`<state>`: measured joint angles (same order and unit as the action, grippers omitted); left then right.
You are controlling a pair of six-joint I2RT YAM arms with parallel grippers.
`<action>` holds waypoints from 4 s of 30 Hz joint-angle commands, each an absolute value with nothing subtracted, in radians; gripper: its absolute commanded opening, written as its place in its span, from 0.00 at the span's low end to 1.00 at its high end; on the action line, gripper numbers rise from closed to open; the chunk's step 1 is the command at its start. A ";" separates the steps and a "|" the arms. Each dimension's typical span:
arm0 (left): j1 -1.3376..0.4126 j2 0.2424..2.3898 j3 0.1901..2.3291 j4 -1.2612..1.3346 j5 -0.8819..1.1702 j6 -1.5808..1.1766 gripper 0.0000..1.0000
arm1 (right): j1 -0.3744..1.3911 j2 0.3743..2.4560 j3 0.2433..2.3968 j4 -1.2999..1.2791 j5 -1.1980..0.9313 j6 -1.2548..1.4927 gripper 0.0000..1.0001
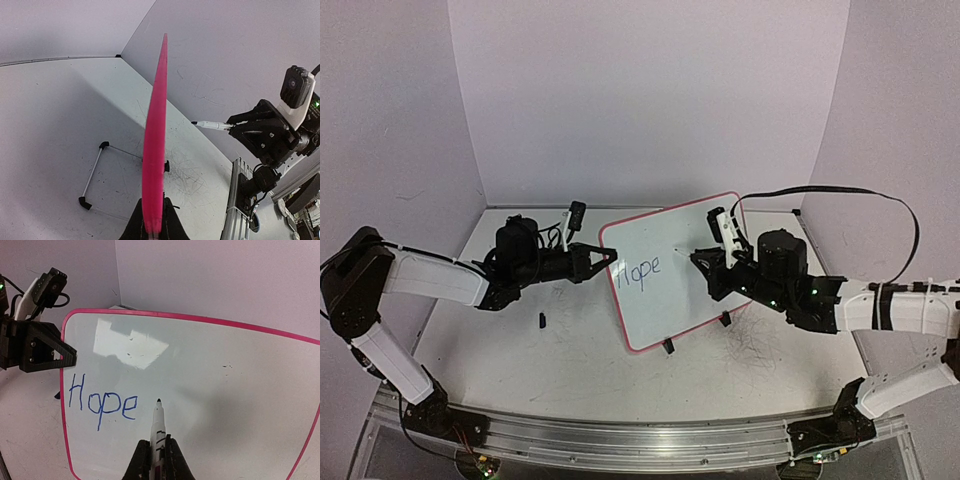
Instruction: Write a sentence on the whiteboard
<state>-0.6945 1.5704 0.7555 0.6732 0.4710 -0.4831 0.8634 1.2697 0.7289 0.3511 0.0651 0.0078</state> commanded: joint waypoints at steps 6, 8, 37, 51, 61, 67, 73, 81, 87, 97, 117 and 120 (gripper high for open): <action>-0.692 1.584 0.758 0.673 0.449 -0.406 0.00 | 0.852 1.318 0.750 0.433 0.072 0.037 0.00; -0.692 1.586 0.757 0.673 0.450 -0.406 0.00 | 0.852 1.321 0.746 0.448 0.066 0.038 0.00; -0.692 1.582 0.760 0.672 0.450 -0.403 0.00 | 0.849 1.384 0.769 0.493 0.108 0.048 0.00; -0.692 1.582 0.763 0.673 0.449 -0.402 0.00 | 0.846 1.400 0.773 0.493 0.118 0.044 0.00; -0.692 1.581 0.764 0.673 0.448 -0.402 0.00 | 0.847 1.405 0.776 0.492 0.097 0.043 0.00; -0.692 1.575 0.756 0.673 0.445 -0.402 0.00 | 0.846 1.411 0.782 0.487 0.081 0.043 0.00; -0.692 1.572 0.755 0.673 0.444 -0.402 0.00 | 0.847 1.411 0.781 0.477 0.074 0.047 0.00; -0.692 1.569 0.750 0.673 0.443 -0.402 0.00 | 0.846 1.407 0.775 0.448 0.067 0.056 0.00; -0.692 1.562 0.746 0.672 0.441 -0.402 0.00 | 0.847 1.405 0.773 0.434 0.055 0.061 0.00; -0.692 1.559 0.743 0.672 0.438 -0.402 0.00 | 0.848 1.401 0.758 0.407 0.063 0.079 0.00; -0.692 1.558 0.746 0.671 0.434 -0.401 0.00 | 0.867 1.374 0.655 0.389 0.044 0.137 0.00; -0.692 1.555 0.745 0.671 0.434 -0.402 0.00 | 0.876 1.376 0.649 0.389 0.030 0.142 0.00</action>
